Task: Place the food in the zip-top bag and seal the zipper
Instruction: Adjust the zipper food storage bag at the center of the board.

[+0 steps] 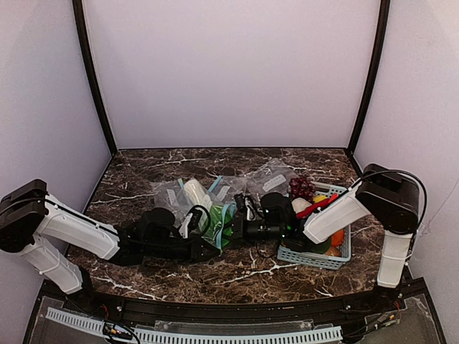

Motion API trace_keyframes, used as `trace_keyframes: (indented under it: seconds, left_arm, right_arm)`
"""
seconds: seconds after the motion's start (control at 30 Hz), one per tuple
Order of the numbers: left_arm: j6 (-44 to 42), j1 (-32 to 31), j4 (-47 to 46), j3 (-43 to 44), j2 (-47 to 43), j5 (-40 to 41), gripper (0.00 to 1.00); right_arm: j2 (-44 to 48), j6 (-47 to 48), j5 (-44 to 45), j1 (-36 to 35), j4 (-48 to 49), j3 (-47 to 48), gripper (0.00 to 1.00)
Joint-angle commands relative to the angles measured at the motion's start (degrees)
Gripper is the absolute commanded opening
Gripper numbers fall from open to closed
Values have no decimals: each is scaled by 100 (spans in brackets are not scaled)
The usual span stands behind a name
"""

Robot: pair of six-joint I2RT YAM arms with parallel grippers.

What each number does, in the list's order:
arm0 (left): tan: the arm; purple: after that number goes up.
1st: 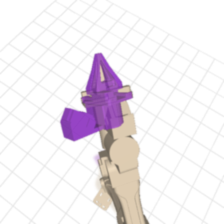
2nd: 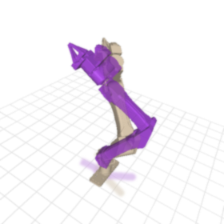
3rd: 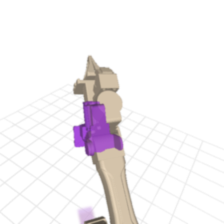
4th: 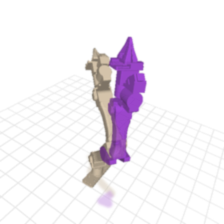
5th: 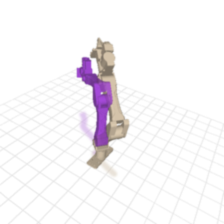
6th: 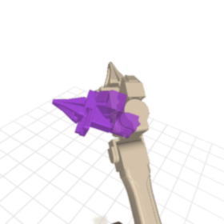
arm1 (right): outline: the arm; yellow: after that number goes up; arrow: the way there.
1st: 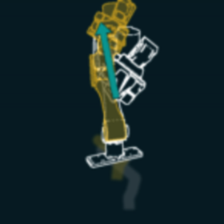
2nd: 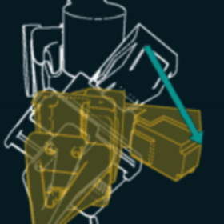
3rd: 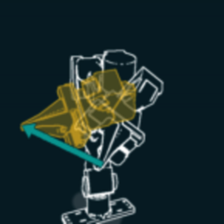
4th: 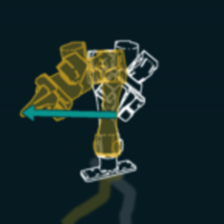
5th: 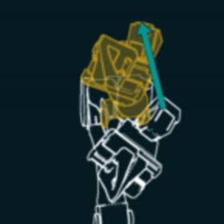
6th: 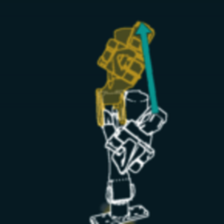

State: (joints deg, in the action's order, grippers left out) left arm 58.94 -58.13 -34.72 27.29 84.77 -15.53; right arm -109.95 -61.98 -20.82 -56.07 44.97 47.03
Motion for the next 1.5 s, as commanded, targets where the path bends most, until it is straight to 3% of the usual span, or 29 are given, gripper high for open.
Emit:
trace_keyframes:
  seconds: [0.0,0.27,0.53,1.0,1.47]
  left_arm:
    - [-17,-123,-393,278,73,-363,1]
    - [27,-191,-430,305,14,-268,1]
    - [2,-96,463,-211,-685,192,1]
    - [-595,375,1880,-371,-1285,-291,1]
    - [-1339,434,2401,-153,-1598,-1789,1]
  right_arm:
    - [-68,145,-52,27,526,29,0]
    - [36,359,155,4,146,18,0]
    - [739,668,1028,-32,-1459,-261,0]
    - [1230,2737,-440,-74,-2990,-278,0]
    - [1084,4180,-515,-88,-3987,484,0]
